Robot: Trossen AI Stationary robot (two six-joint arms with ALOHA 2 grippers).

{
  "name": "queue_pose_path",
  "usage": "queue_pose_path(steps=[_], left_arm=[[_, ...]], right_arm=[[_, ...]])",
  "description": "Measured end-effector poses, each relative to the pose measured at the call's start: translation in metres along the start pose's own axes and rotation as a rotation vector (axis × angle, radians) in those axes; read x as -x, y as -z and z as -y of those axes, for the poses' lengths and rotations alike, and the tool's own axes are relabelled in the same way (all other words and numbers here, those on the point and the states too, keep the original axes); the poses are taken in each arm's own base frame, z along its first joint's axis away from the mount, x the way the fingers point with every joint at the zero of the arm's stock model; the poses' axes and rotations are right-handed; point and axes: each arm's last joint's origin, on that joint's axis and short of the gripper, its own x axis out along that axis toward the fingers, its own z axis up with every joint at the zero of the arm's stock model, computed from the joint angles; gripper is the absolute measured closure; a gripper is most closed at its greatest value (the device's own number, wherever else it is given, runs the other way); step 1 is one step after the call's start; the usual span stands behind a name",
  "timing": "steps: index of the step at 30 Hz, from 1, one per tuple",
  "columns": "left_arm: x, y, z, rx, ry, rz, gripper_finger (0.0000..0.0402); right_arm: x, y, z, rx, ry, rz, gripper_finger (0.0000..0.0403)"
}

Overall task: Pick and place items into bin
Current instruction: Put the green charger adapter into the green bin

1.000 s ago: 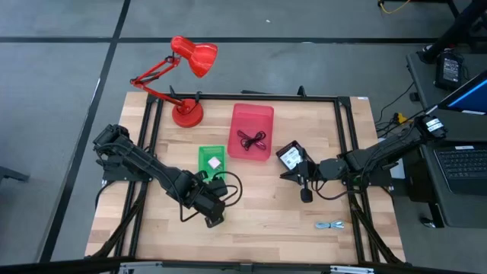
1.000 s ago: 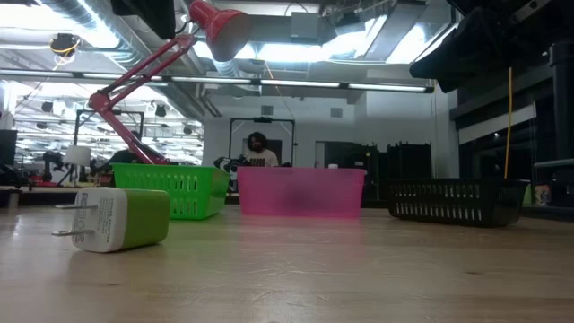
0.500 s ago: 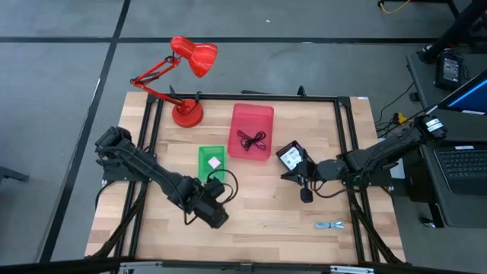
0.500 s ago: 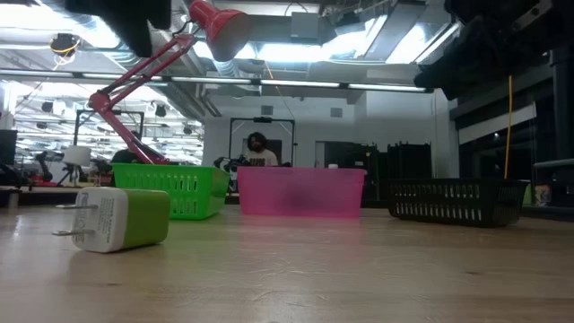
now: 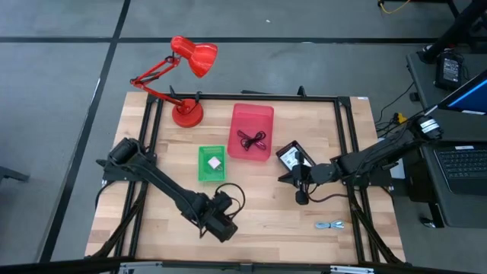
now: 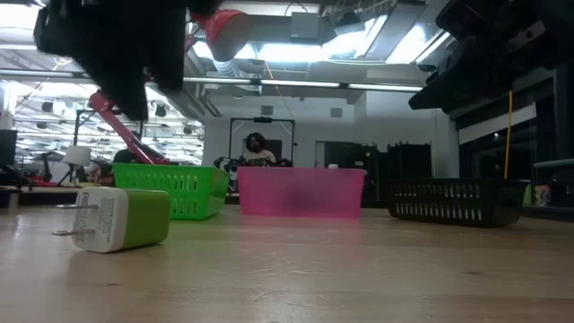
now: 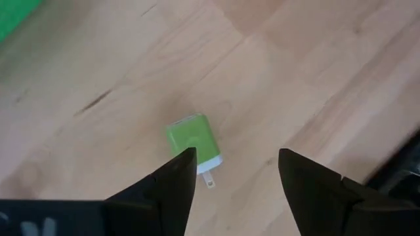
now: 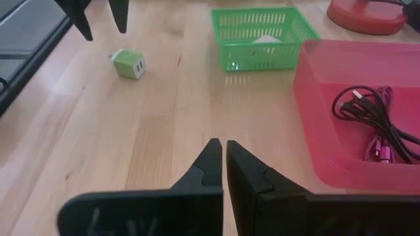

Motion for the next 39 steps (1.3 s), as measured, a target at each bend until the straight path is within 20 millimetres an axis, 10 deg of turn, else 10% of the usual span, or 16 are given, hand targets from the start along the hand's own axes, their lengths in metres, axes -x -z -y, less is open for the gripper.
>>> queue_pose_path(steps=[39], left_arm=[[-0.039,0.01,-0.002,0.089,-0.117,-0.021,0.0192]], right_arm=[[-0.004,0.001,-0.002,0.019,-0.011,0.003,0.0398]])
